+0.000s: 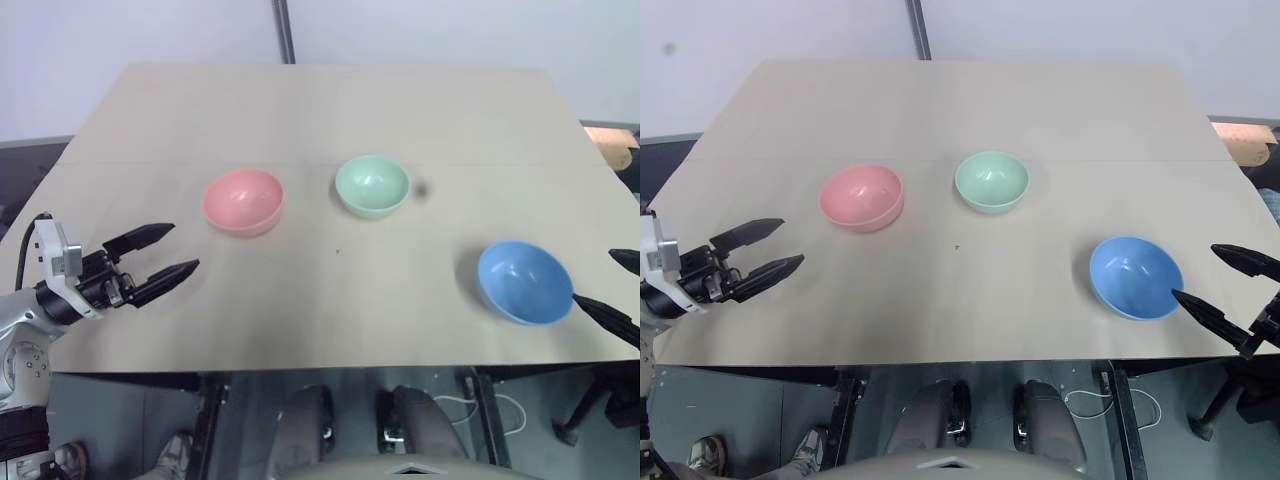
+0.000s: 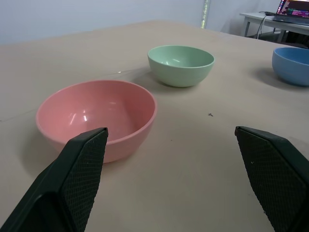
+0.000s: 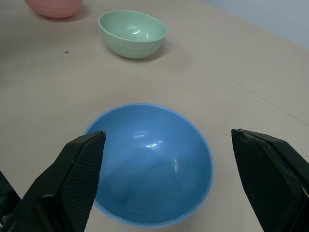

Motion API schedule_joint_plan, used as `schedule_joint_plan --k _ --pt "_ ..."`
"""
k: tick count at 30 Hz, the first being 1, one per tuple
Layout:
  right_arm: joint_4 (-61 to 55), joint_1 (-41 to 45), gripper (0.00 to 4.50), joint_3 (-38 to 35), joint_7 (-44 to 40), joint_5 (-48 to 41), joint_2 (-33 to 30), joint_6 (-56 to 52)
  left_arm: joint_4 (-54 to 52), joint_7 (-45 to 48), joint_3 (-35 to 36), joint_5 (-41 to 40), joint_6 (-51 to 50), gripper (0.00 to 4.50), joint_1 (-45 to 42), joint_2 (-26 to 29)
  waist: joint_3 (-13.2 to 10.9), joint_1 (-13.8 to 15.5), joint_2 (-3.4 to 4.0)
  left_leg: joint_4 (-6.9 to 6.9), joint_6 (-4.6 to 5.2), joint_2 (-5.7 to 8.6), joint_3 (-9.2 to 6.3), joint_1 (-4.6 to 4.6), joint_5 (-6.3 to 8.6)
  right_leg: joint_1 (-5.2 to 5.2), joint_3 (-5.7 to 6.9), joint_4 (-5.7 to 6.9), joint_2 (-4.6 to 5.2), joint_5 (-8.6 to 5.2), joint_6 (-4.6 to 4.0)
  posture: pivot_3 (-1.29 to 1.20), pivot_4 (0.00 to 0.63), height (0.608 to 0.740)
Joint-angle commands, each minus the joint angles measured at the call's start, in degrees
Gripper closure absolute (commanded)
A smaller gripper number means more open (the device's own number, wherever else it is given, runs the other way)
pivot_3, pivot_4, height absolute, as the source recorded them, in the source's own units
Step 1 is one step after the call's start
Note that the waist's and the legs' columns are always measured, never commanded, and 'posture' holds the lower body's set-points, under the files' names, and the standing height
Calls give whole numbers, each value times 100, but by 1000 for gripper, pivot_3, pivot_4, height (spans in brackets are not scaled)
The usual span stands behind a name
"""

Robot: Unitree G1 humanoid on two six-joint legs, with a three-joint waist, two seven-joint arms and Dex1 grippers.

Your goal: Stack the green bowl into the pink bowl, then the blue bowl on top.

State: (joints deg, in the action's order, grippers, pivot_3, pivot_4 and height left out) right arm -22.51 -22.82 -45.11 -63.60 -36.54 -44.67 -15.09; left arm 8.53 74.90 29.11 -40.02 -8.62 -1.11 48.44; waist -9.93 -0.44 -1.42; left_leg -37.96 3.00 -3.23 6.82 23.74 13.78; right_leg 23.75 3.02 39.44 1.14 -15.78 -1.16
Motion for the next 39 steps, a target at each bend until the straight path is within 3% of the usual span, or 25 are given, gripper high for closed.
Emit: schedule_joint_plan --k 1,9,12,14,17,21,26,31,35,39 --pt "-114 132 0 -90 54 -164 -107 -20 -264 -61 91 -31 -116 51 -27 84 0 0 0 0 0 0 0 0 0 0 0 0 0 0 0 0 150 740" --pt "-366 921 0 713 792 -131 -31 -331 -769 -191 -184 -167 -358 51 -272 -190 0 -5 0 -1 1 1 1 -1 -1 -2 0 0 -1 2 2 0 150 740" --pt "-672 1800 0 1728 1526 119 90 -595 -817 -320 -324 -74 -247 51 -492 -341 2 -27 -4 -1 -2 0 2 -4 -3 -5 1 1 -6 2 3 0 150 740" --pt "-896 2399 0 2506 1975 423 131 -891 -841 -894 -454 477 49 51 -651 -451 0 -53 0 -2 -7 -1 6 -5 -6 -3 -1 2 -6 4 5 0 150 740" --pt "-1127 2874 0 3142 2156 476 139 -1243 -1138 -2481 -713 1905 90 51 -798 -399 0 -5 -6 -5 -9 1 3 -2 -8 5 -2 23 -8 3 4 0 150 740" --pt "-1214 3213 0 3528 1744 303 56 -1198 -1833 -3452 -1237 2869 -1004 51 -1065 -34 -2 77 -11 -5 -23 5 -1 8 -16 5 -1 15 -9 5 2 0 150 740" --pt "-1175 3351 0 3799 1484 550 90 -827 -2308 -2932 -2371 3765 -1222 51 -1210 867 -2 111 -12 -4 -18 6 8 11 -13 3 -1 -5 -6 9 -3 0 150 740" --pt "-1148 3431 0 3980 1442 681 148 -691 -2362 -2484 -2978 3940 -1378 51 -1491 1063 -4 111 -8 0 -20 4 8 8 -14 4 0 -2 -8 12 -11 0 150 740" --pt "-1155 3444 0 4010 1459 706 178 -679 -2122 -2395 -3300 4210 -1139 1231 -1759 1008 -4 113 -8 -4 -20 3 8 6 -15 3 0 -1 -9 6 -1 0 150 740" --pt "-1182 3401 0 3969 1490 714 183 -683 -1857 -2343 -3553 4360 -980 3208 -2140 819 -3 124 -9 -12 -19 4 7 9 -15 3 0 4 -10 7 -1 0 150 740"
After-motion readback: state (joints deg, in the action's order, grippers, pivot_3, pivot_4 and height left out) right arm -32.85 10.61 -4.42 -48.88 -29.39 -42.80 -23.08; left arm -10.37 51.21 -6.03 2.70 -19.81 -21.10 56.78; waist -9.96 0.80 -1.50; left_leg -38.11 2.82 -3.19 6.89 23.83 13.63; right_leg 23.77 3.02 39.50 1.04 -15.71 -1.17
